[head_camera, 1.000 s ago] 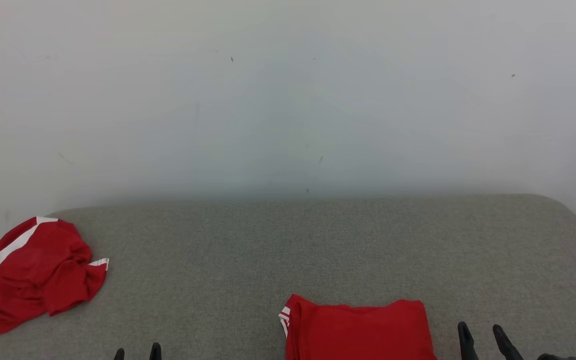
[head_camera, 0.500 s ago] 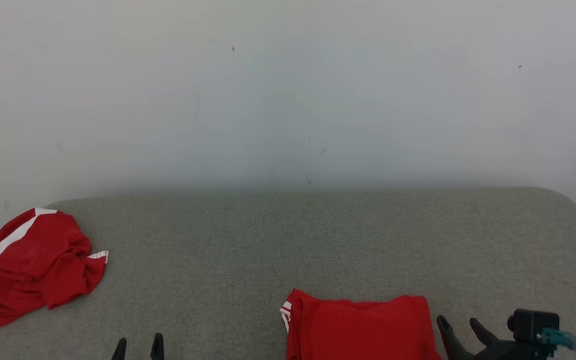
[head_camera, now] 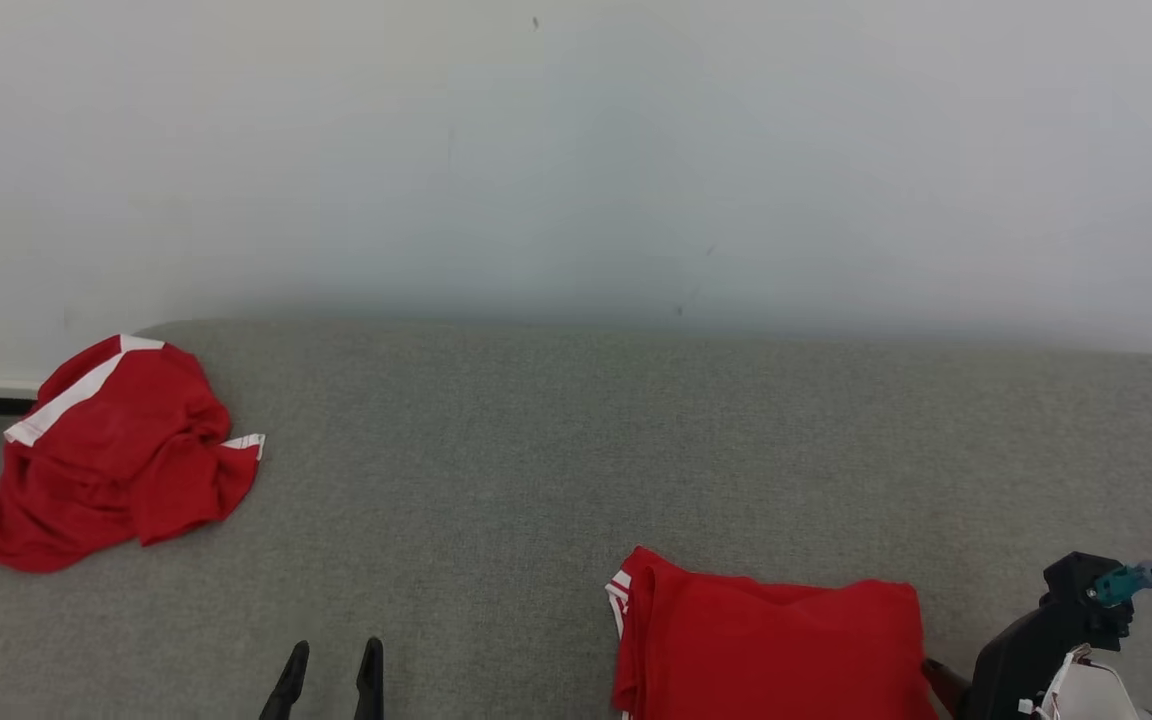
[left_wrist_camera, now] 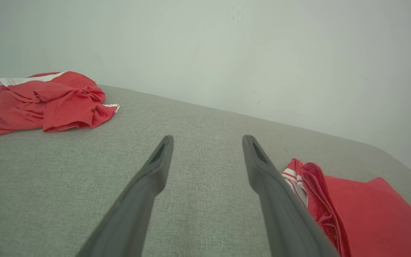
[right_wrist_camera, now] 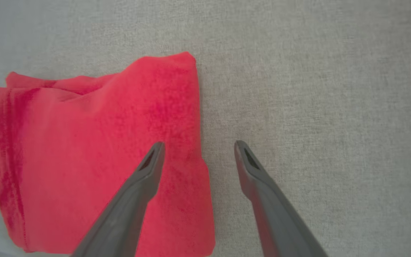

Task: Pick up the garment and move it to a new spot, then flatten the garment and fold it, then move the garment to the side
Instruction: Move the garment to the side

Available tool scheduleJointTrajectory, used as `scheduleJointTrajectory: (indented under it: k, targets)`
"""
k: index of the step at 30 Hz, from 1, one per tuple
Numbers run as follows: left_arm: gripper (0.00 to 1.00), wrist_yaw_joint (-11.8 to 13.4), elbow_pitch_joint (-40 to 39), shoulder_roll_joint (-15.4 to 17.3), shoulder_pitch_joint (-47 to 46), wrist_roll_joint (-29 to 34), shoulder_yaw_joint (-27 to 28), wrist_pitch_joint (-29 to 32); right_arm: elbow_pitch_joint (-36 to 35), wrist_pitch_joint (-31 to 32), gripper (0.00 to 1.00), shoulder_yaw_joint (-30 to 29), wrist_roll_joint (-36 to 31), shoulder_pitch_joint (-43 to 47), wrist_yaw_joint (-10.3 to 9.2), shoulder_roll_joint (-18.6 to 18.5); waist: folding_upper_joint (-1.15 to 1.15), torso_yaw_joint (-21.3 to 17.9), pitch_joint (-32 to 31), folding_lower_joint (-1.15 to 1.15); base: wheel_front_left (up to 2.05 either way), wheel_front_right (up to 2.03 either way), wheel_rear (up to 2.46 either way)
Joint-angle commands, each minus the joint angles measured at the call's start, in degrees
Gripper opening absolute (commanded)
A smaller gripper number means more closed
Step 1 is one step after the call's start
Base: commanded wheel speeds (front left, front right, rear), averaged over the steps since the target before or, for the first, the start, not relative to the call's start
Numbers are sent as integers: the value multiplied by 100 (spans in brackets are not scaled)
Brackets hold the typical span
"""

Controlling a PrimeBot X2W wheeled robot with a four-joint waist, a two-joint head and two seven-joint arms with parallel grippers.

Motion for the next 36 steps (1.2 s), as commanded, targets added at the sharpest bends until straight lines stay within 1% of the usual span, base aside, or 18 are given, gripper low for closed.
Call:
scheduleJointTrajectory:
  k: [1, 7, 9, 15, 20, 21, 22, 23, 24, 27, 30, 33, 34, 36]
  targets:
    - [100, 34, -64, -28, 49, 53, -25, -18, -23, 10, 100, -72, 58, -25, -11, -1, 0, 244, 230, -1, 0, 0, 0]
    - [100, 86, -234, -18, 114, 112, -123, 21, 272, -5, 100, -115, 206, 8, -11, -2, 0, 395, 377, -1, 0, 0, 0]
    - [100, 89, -296, -9, 110, 121, -150, 38, 397, 2, 100, -125, 150, 14, -11, -4, 0, 423, 408, -1, 0, 0, 0]
    - [100, 87, -392, 26, 106, 107, -208, 43, 730, -134, 100, -21, 212, -91, -11, 1, 0, 478, 484, -1, 0, 0, 0]
    - [100, 91, -470, 43, 92, 90, -204, 28, 987, -269, 100, 45, 111, -250, -11, 9, 0, 477, 545, -1, 0, 0, 0]
    - [100, 99, -480, 45, 102, 86, -200, 25, 1037, -287, 98, 60, 93, -291, -11, 10, 0, 470, 551, -1, 0, 0, 0]
    - [100, 108, -490, 48, 115, 79, -194, 22, 1092, -310, 57, 63, 92, -348, -11, 11, 0, 459, 559, -1, 0, 0, 0]
    - [100, 115, -497, 50, 127, 73, -190, 19, 1127, -368, 34, 72, 65, -407, -11, 11, 0, 449, 566, -1, 0, 0, 0]
    - [100, 123, -505, 52, 139, 68, -183, 16, 1162, -431, 0, 84, 6, -465, -11, 12, 0, 435, 571, -1, 0, 0, 0]
    - [100, 126, -520, 59, 174, 46, -173, 7, 1264, -605, 0, 110, -141, -582, -11, 1, 0, 383, 579, -1, 0, 0, 0]
    - [100, 114, -517, 80, 199, 39, -186, 3, 1255, -739, 0, 52, -519, -734, -12, -30, 0, 318, 595, -1, 0, 0, 0]
    - [100, 101, -543, 111, 216, 49, -199, -2, 1173, -1029, 0, 35, -890, -939, -12, -364, 0, 253, 621, -1, 0, 0, 0]
    - [100, 101, -543, 111, 216, 49, -199, -2, 1173, -1029, 0, 35, -890, -939, -12, -364, 0, 253, 621, -1, 0, 0, 0]
    - [100, 101, -588, 123, 200, 110, -224, -7, 1259, -1146, 0, 87, -993, -1011, -12, -601, 0, 215, 654, -1, 0, 0, 0]
